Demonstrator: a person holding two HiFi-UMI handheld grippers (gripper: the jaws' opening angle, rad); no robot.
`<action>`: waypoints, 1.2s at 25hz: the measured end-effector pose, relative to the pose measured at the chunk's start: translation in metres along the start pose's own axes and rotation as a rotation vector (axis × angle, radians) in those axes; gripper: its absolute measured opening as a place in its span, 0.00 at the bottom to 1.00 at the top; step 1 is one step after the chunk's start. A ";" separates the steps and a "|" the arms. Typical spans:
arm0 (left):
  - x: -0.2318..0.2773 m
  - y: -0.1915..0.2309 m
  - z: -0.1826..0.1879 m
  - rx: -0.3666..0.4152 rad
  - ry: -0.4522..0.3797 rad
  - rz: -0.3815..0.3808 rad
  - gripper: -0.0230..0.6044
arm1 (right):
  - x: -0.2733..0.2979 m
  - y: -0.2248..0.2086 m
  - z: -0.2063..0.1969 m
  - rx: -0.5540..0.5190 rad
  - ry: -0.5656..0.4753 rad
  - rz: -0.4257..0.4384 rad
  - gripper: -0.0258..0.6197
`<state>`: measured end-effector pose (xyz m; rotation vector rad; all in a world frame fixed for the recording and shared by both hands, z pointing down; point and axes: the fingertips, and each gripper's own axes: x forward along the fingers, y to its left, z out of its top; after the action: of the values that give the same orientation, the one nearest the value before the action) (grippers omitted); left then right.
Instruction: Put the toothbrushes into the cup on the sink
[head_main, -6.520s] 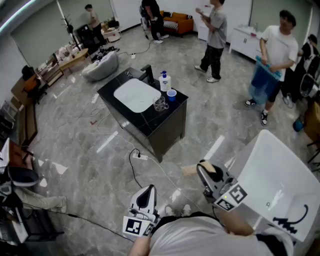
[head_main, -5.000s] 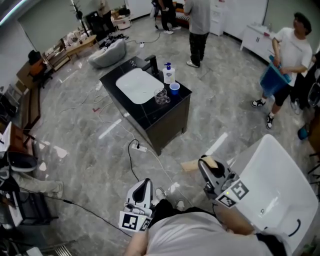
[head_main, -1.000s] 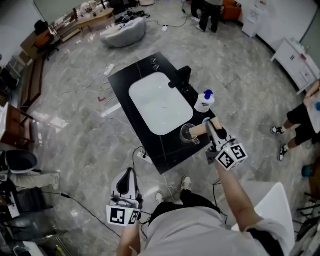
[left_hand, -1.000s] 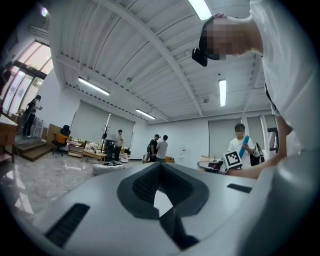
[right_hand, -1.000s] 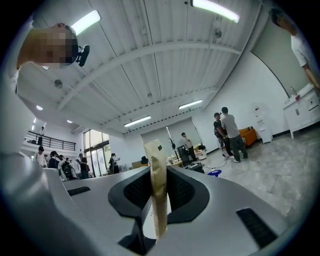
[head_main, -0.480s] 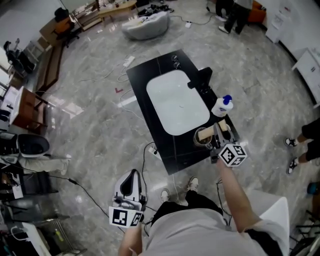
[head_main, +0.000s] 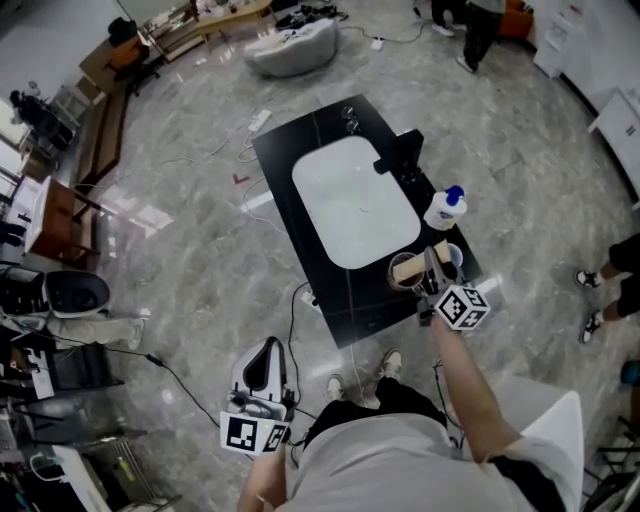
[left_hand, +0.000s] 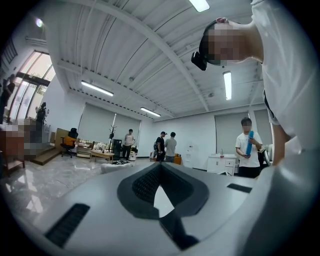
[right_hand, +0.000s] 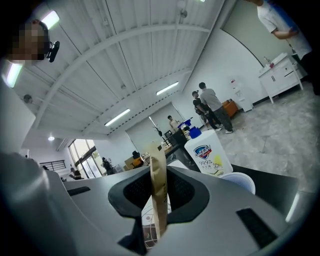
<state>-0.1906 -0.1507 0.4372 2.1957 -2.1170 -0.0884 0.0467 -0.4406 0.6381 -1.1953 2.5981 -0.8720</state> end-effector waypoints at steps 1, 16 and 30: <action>0.000 0.000 0.000 0.001 0.002 -0.001 0.03 | 0.000 -0.001 -0.002 0.002 0.001 -0.002 0.16; 0.013 -0.002 0.000 0.005 0.011 -0.031 0.03 | 0.001 -0.020 -0.009 0.019 -0.003 -0.053 0.27; 0.022 -0.008 0.008 -0.017 -0.047 -0.095 0.03 | -0.046 -0.025 0.009 0.109 -0.051 -0.103 0.32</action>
<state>-0.1826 -0.1728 0.4292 2.3068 -2.0262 -0.1658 0.0972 -0.4239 0.6400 -1.3125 2.4342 -0.9755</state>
